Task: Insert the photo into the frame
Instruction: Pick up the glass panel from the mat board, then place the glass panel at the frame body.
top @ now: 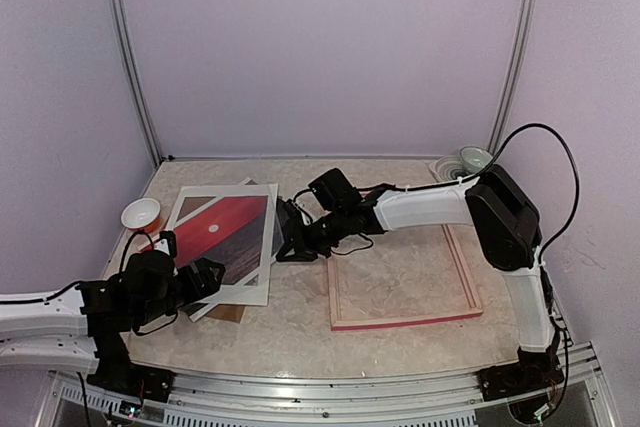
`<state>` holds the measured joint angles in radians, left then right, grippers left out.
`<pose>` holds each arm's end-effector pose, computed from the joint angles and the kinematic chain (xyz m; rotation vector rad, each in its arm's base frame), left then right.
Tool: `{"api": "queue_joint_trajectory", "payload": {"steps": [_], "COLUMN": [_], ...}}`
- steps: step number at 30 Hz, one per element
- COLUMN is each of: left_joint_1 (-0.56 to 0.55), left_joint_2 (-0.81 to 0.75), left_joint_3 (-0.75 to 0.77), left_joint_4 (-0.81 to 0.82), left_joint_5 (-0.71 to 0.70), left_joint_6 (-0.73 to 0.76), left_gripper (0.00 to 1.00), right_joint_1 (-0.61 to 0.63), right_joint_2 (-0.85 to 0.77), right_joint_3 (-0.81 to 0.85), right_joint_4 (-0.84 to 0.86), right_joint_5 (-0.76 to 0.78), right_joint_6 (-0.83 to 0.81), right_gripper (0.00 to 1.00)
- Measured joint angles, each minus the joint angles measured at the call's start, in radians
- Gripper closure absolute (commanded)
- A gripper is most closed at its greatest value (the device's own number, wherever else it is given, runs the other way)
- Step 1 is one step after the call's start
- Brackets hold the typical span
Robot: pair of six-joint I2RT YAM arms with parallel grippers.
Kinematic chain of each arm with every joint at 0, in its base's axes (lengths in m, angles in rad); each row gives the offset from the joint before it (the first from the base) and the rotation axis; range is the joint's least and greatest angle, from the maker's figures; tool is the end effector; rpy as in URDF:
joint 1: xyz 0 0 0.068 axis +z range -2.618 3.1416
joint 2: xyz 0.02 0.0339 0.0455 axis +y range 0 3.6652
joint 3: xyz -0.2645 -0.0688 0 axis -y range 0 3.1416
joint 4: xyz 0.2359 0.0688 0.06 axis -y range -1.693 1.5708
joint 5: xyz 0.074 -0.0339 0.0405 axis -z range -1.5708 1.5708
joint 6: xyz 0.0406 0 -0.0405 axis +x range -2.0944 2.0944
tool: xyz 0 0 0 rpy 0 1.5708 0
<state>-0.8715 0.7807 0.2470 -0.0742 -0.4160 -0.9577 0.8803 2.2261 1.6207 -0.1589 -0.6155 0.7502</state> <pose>0.1136 -0.1095 0.1678 -0.3329 2.1599 -0.6195 0.2919 0.3901 0.1641 -0.5336 2.6345 1.4077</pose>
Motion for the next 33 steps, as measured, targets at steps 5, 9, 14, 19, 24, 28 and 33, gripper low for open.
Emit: {"api": "queue_joint_trajectory", "payload": {"steps": [5,9,14,19,24,28,33], "left_joint_1": [0.000,0.000,-0.001,-0.005,-0.007,-0.007,-0.012], "left_joint_2": [-0.029,-0.033,-0.035,-0.034,-0.034,-0.032,-0.012], "left_joint_3": [0.002,0.011,0.028,0.042,0.051,0.053,0.053], "left_joint_4": [-0.036,-0.059,-0.072,-0.076,-0.077,-0.076,-0.061], "left_joint_5": [-0.011,-0.011,-0.011,-0.011,-0.011,-0.010,-0.006], "left_joint_6": [0.000,0.001,0.004,0.005,0.012,0.016,0.016], "left_gripper": [0.01,0.01,0.01,0.01,0.01,0.01,0.01], "right_joint_1": [-0.013,-0.039,-0.089,-0.131,-0.169,-0.204,-0.257], "right_joint_2": [-0.087,-0.150,-0.236,-0.320,-0.404,-0.473,-0.558], "right_joint_3": [-0.095,-0.177,-0.304,-0.422,-0.525,-0.607,-0.698], "right_joint_4": [0.008,0.019,0.064,0.099,0.124,0.139,0.151], "right_joint_5": [0.001,-0.008,-0.037,-0.062,-0.076,-0.084,-0.096], "right_joint_6": [0.000,0.002,0.016,0.031,0.034,0.034,0.026], "right_gripper": [1.00,1.00,1.00,1.00,1.00,1.00,1.00]}}
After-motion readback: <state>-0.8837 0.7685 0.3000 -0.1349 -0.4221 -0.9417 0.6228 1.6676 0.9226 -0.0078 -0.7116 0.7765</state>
